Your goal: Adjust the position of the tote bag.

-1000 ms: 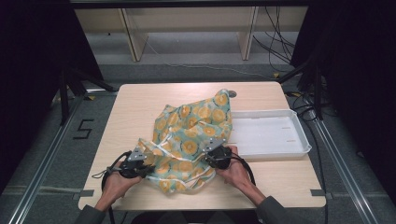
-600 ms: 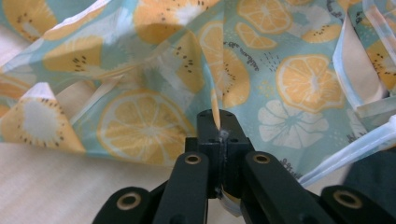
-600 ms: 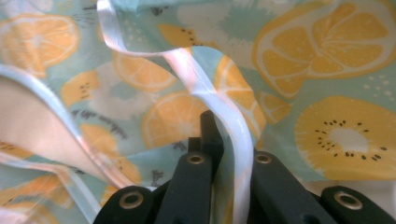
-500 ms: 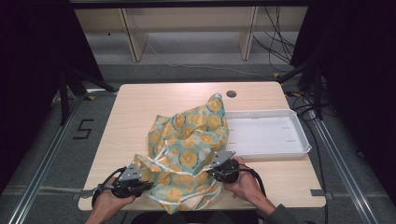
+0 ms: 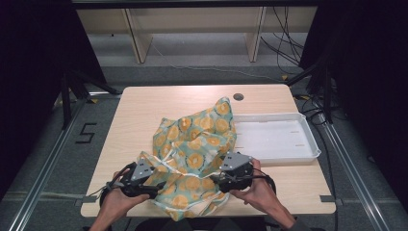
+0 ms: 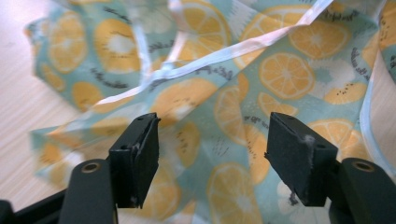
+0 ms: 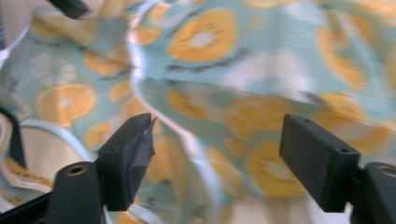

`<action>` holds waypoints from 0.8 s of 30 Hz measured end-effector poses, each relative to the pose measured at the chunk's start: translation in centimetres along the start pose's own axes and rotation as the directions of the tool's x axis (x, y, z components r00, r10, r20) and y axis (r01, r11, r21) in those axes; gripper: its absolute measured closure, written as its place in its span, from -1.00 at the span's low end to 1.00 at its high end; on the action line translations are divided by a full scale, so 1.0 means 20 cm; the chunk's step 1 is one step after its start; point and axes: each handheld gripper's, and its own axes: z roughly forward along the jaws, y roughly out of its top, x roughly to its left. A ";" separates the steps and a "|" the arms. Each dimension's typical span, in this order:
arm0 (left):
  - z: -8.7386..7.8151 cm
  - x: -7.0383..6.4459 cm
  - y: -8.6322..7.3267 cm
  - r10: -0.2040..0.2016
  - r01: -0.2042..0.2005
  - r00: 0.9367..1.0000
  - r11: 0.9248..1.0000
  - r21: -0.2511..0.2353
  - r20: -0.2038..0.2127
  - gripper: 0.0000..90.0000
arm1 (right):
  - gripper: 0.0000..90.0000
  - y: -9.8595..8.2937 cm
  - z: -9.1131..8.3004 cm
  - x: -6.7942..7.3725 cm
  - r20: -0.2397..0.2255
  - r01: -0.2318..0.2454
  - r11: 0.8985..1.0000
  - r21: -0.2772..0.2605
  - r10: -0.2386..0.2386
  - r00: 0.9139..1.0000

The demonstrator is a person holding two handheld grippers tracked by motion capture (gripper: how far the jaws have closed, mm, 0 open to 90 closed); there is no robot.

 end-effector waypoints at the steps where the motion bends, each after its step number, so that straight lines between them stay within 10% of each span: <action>1: 0.02 0.01 0.01 0.034 -0.034 0.999 0.999 0.036 0.003 -0.25 | -0.43 0.00 0.00 0.00 0.000 0.000 1.000 0.000 0.000 1.000; 5: 0.10 0.00 0.03 0.024 -0.024 1.000 0.998 0.054 0.001 -0.28 | -0.38 0.01 0.10 0.07 -0.028 0.050 0.996 0.071 -0.048 0.998; 8: 0.12 -0.01 0.05 0.030 -0.030 1.000 0.998 0.050 -0.007 -0.29 | 0.52 0.04 0.16 0.03 0.020 0.117 0.988 0.104 -0.120 0.993; 11: 0.11 -0.03 0.07 0.079 -0.078 0.997 0.996 0.042 -0.016 -0.29 | 0.96 0.09 0.15 -0.04 0.030 0.130 0.991 0.044 -0.132 0.991; 17: 0.19 -0.11 0.12 0.119 -0.117 0.992 0.990 0.076 -0.033 -0.35 | 1.00 0.23 0.03 -0.21 0.114 0.079 0.991 -0.109 -0.067 0.991; 24: 0.36 -0.02 0.16 0.134 -0.112 0.984 0.979 0.173 -0.121 -0.22 | 1.00 0.29 -0.05 -0.44 0.184 -0.014 0.980 -0.201 0.052 0.982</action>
